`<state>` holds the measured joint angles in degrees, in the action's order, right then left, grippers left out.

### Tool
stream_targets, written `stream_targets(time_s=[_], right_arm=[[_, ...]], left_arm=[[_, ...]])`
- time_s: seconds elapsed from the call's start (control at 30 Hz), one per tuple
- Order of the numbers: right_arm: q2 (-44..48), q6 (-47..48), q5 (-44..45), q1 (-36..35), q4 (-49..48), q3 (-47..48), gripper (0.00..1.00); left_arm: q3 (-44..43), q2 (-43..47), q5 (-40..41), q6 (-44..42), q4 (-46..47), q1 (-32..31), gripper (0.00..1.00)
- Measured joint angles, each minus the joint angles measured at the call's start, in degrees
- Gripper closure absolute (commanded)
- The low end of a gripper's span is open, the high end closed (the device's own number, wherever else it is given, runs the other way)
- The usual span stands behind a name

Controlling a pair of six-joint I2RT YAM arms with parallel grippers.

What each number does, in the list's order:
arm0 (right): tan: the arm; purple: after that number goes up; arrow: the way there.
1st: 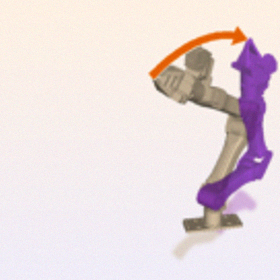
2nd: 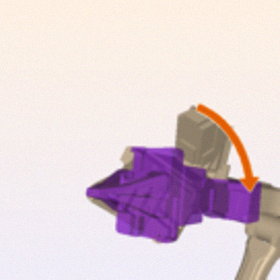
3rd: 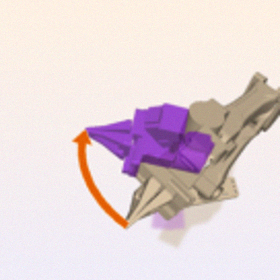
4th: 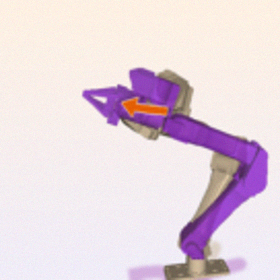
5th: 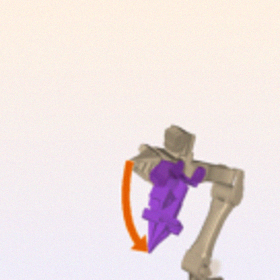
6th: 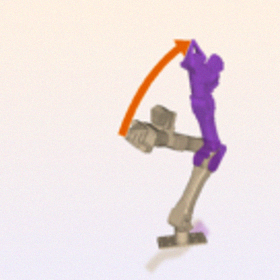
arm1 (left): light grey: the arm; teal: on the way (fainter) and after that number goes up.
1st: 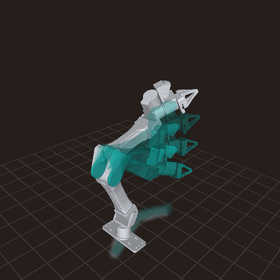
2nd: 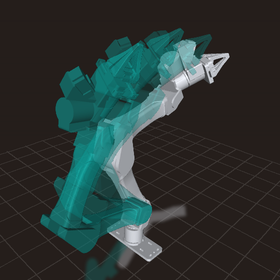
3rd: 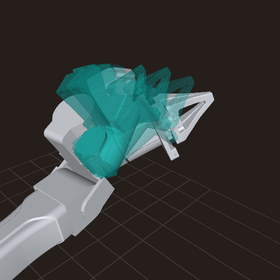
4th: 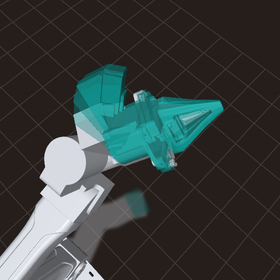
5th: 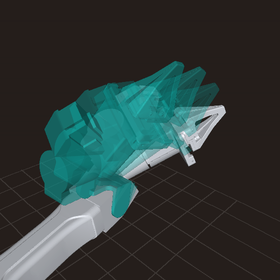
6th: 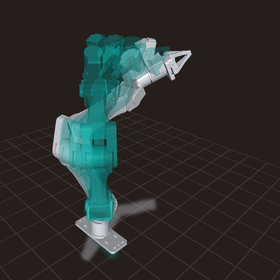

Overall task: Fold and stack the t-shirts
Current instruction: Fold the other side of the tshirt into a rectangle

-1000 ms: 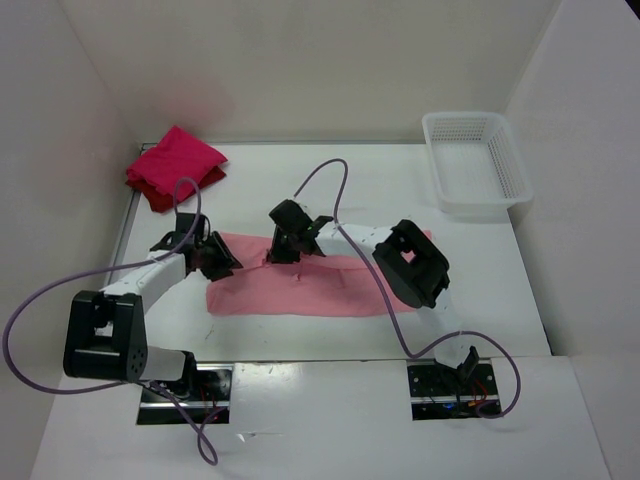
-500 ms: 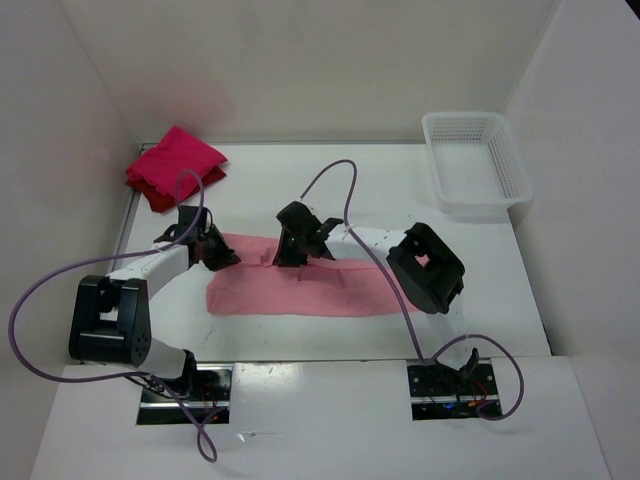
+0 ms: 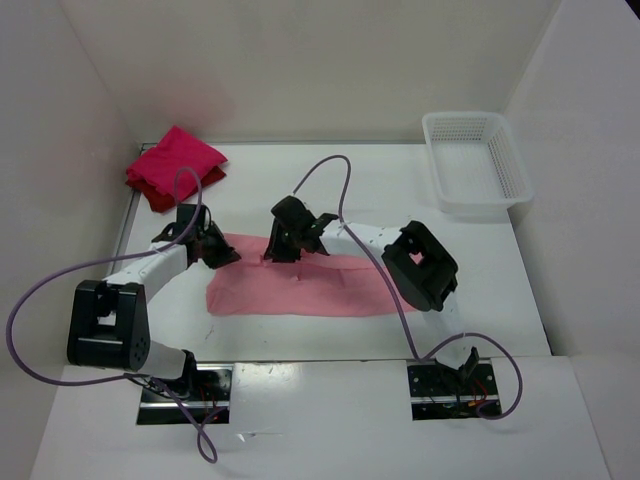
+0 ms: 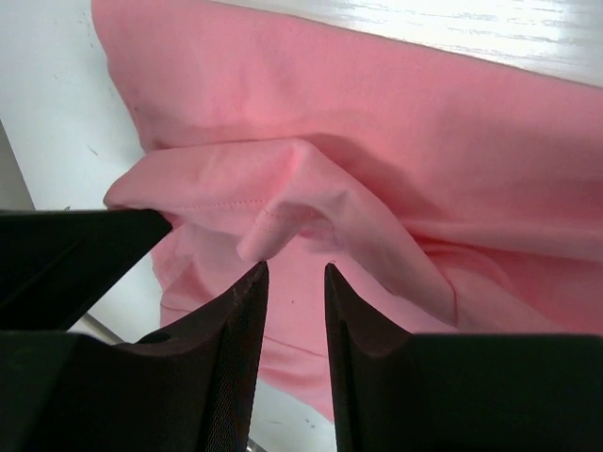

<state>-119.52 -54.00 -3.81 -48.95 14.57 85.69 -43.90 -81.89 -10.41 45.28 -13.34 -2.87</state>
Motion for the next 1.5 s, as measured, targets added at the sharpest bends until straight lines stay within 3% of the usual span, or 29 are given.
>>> stream_targets(time_s=[0.17, 0.67, 1.07, 1.23, 1.33, 1.47, 1.5], right_arm=[[-2.0, 0.0, -0.6, -0.2, 0.1, 1.3, 0.71], [-5.0, -0.4, -0.6, -0.7, 1.1, 2.5, 0.68], [-5.8, -0.1, -0.3, -0.7, 1.7, 5.1, 0.99], [-5.8, -0.1, 0.3, -0.7, 1.7, 4.9, 0.99], [-5.8, 0.0, 0.4, -0.8, 2.0, 4.8, 0.82], [-5.8, 0.8, 0.6, -1.0, 3.0, 5.1, 0.77], [-5.9, 1.0, 0.9, -1.0, 3.6, 5.3, 0.71]], left_arm=[[0.0, 0.6, -0.4, 0.0, 0.0, 0.0, 0.90], [0.0, 0.6, -1.1, -0.1, 0.0, 0.0, 0.90], [0.0, 0.6, -1.3, -0.1, 0.0, 0.0, 0.91], [0.0, 1.1, -1.3, -0.2, -0.6, 0.0, 0.91], [0.0, 1.8, -1.3, -0.2, -0.7, 0.0, 0.91], [0.0, 2.0, -1.3, -0.2, -0.8, 0.0, 0.91], [0.0, 2.0, -1.3, -0.2, -0.8, 0.0, 0.91]])
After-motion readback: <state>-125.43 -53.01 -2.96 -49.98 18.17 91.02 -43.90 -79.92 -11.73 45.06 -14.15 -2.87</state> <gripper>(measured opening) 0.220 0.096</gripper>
